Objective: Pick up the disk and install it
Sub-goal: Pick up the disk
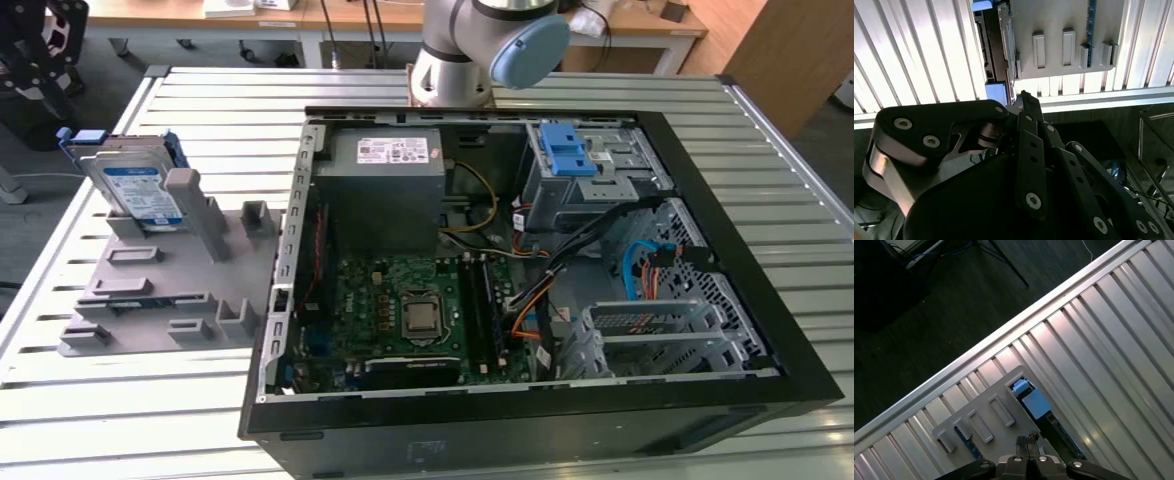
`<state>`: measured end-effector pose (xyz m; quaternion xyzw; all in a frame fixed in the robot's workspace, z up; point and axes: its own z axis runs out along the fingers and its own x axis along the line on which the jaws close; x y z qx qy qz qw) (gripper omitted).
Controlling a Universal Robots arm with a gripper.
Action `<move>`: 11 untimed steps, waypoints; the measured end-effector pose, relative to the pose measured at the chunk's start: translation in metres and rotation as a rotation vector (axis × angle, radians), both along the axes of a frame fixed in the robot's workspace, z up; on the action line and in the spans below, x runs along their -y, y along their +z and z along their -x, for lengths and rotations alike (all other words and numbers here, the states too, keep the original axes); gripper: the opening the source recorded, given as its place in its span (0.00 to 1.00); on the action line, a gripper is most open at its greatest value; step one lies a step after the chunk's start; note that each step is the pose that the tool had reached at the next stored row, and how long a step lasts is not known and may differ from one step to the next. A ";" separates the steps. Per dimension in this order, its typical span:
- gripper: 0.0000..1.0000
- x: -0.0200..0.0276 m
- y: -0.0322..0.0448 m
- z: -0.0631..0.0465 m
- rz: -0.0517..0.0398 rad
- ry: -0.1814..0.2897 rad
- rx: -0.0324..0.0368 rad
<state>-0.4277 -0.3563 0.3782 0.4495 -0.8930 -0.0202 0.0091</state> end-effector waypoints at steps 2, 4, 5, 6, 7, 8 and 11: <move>0.11 0.0000 0.0000 0.000 -0.0018 0.018 -0.0001; 0.11 0.0000 0.0000 0.000 -0.0031 0.019 -0.0001; 0.11 0.0000 0.0000 0.000 -0.0032 0.019 0.0000; 0.11 0.0000 0.0000 0.000 -0.0032 0.019 0.0000; 0.11 0.0000 0.0000 0.000 -0.0032 0.019 0.0000; 0.11 0.0000 0.0000 0.000 -0.0033 0.019 0.0000; 0.11 0.0001 0.0000 0.000 -0.0033 0.038 0.0000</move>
